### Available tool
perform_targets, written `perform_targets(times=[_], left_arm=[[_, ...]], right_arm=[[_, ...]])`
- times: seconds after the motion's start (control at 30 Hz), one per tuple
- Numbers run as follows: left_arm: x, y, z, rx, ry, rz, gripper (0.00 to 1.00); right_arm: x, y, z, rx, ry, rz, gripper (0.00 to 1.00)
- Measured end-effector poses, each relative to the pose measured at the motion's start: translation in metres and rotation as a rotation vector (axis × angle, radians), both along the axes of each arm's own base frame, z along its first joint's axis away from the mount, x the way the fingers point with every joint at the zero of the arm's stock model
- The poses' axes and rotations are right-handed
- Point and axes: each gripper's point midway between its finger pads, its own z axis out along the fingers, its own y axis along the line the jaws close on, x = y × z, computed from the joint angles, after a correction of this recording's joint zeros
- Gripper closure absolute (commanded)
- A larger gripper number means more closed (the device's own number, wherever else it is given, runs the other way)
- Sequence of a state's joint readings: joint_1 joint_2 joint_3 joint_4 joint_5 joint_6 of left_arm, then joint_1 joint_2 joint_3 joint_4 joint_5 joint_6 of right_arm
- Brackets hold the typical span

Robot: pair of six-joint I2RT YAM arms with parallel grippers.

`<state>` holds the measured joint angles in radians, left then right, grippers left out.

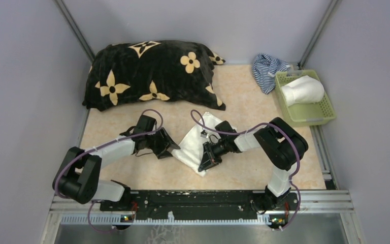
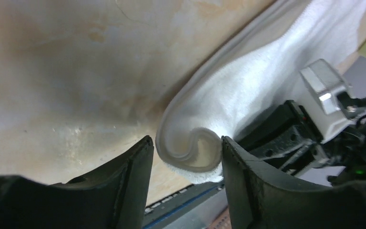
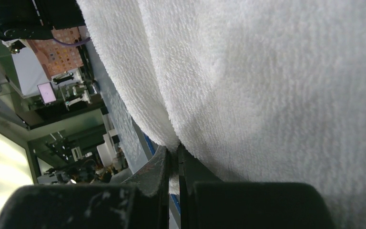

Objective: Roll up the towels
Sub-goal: Roll the towel at the center of the board.

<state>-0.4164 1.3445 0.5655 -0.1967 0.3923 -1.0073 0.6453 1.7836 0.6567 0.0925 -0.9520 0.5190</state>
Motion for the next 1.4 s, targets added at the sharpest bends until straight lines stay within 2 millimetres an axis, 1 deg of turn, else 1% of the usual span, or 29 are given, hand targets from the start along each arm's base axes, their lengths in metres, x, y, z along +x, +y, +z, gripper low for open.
perform_targets(times=[0.07, 0.1, 0.13, 0.17, 0.2, 0.23, 0.27, 0.33, 0.37, 0.4, 0.5, 0.57, 0.73, 0.87, 0.93, 1.0, 1.17, 1.27, 1.4], left_arm=[[0.0, 0.0, -0.009, 0.024, 0.023, 0.005, 0.64], [0.0, 0.002, -0.013, 0.039, 0.032, 0.011, 0.73], [0.0, 0.003, -0.016, 0.051, 0.039, 0.015, 0.8], [0.0, 0.005, -0.019, 0.064, 0.046, 0.019, 0.82], [0.0, 0.007, -0.021, 0.074, 0.049, 0.021, 0.82], [0.0, 0.008, -0.022, 0.084, 0.051, 0.022, 0.8], [0.001, 0.008, -0.022, 0.092, 0.05, 0.02, 0.74], [0.004, 0.009, -0.02, 0.107, 0.042, 0.013, 0.56], [0.005, 0.009, -0.019, 0.114, 0.035, 0.008, 0.48], [0.008, 0.01, -0.018, 0.126, 0.028, 0.008, 0.43], [0.013, 0.017, -0.016, 0.163, -0.001, 0.007, 0.34], [0.014, 0.023, -0.012, 0.187, -0.025, 0.005, 0.29], [0.006, 0.034, 0.006, 0.217, -0.089, -0.022, 0.25], [-0.007, 0.04, 0.021, 0.211, -0.153, -0.058, 0.23], [-0.014, 0.041, 0.023, 0.2, -0.168, -0.079, 0.22], [-0.023, 0.039, 0.021, 0.174, -0.167, -0.101, 0.23], [-0.047, 0.033, -0.001, 0.112, -0.089, -0.156, 0.25], [-0.048, 0.026, -0.008, 0.084, -0.069, -0.18, 0.25], [-0.039, 0.012, -0.009, 0.036, -0.09, -0.197, 0.26]], right_arm=[[0.0, 0.0, 0.0, 0.0, 0.001, -0.001, 1.0], [0.0, 0.0, 0.0, -0.001, 0.002, -0.001, 1.0], [0.0, 0.0, 0.0, -0.001, 0.002, -0.001, 1.0], [0.0, 0.0, 0.0, -0.001, 0.003, -0.002, 1.0], [0.0, 0.0, 0.0, -0.001, 0.003, -0.002, 1.0], [0.0, 0.0, 0.0, -0.002, 0.005, -0.003, 1.0], [0.0, 0.0, 0.0, -0.002, 0.006, -0.004, 1.0], [0.0, 0.0, 0.0, -0.003, 0.007, -0.005, 1.0], [0.0, 0.0, 0.0, -0.003, 0.008, -0.005, 1.0], [0.0, 0.0, 0.0, -0.003, 0.009, -0.006, 1.0], [0.001, 0.0, 0.001, -0.006, 0.017, -0.012, 1.0], [0.001, -0.001, 0.001, -0.008, 0.025, -0.019, 1.0], [0.002, -0.002, 0.001, -0.009, 0.053, -0.029, 1.0], [0.002, -0.001, 0.0, -0.005, 0.079, -0.034, 1.0], [0.002, -0.001, 0.0, -0.002, 0.088, -0.033, 1.0], [0.002, -0.001, 0.0, 0.001, 0.094, -0.032, 1.0], [0.003, -0.001, 0.0, 0.001, 0.102, -0.034, 1.0], [0.003, -0.001, 0.0, 0.001, 0.103, -0.035, 1.0], [0.003, -0.001, 0.0, 0.0, 0.103, -0.035, 1.0]])
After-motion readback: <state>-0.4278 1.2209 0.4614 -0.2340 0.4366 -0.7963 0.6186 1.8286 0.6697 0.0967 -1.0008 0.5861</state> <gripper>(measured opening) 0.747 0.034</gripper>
